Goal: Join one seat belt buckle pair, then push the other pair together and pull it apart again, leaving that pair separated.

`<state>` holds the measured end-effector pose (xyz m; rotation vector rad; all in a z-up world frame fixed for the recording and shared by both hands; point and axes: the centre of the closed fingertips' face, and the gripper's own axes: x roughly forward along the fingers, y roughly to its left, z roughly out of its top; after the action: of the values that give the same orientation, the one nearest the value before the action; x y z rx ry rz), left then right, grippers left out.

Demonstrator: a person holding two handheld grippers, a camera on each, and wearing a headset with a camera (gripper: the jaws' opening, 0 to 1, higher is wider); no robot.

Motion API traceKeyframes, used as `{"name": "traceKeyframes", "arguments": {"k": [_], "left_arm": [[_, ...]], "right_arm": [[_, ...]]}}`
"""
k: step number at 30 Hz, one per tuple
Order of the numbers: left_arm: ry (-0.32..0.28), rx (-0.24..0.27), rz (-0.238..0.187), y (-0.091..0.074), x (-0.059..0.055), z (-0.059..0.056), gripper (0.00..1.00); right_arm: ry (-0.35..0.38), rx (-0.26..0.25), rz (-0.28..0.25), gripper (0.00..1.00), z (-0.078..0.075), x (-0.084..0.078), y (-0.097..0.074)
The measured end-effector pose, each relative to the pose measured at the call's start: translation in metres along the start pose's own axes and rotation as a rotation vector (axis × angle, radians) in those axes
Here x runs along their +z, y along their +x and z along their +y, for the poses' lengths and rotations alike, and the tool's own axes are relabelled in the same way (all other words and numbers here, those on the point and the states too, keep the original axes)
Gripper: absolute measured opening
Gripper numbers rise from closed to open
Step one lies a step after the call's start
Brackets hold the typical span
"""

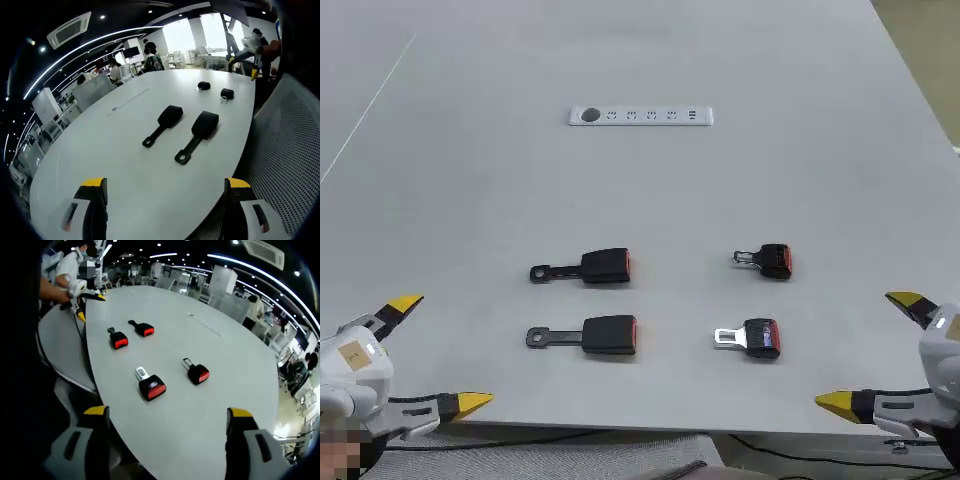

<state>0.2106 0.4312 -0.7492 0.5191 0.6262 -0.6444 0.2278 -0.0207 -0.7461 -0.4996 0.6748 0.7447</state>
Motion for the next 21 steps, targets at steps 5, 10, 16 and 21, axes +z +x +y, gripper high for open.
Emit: {"name": "traceKeyframes", "arguments": {"k": [5, 10, 16, 21], "left_arm": [[-0.001, 0.001, -0.002, 0.0, 0.001, 0.0, 0.99], [-0.002, 0.007, -0.008, -0.001, 0.002, 0.001, 0.99], [-0.001, 0.011, -0.01, -0.001, 0.004, 0.001, 0.99], [0.001, 0.016, -0.011, -0.002, 0.004, 0.002, 0.99]], "right_arm": [[0.0, 0.001, -0.002, 0.99, 0.0, 0.003, 0.001], [-0.003, 0.007, 0.001, 0.99, 0.002, 0.004, 0.002], [-0.012, 0.016, 0.005, 0.99, 0.002, 0.007, 0.002], [-0.001, 0.011, -0.013, 0.99, -0.004, 0.014, 0.0]]}}
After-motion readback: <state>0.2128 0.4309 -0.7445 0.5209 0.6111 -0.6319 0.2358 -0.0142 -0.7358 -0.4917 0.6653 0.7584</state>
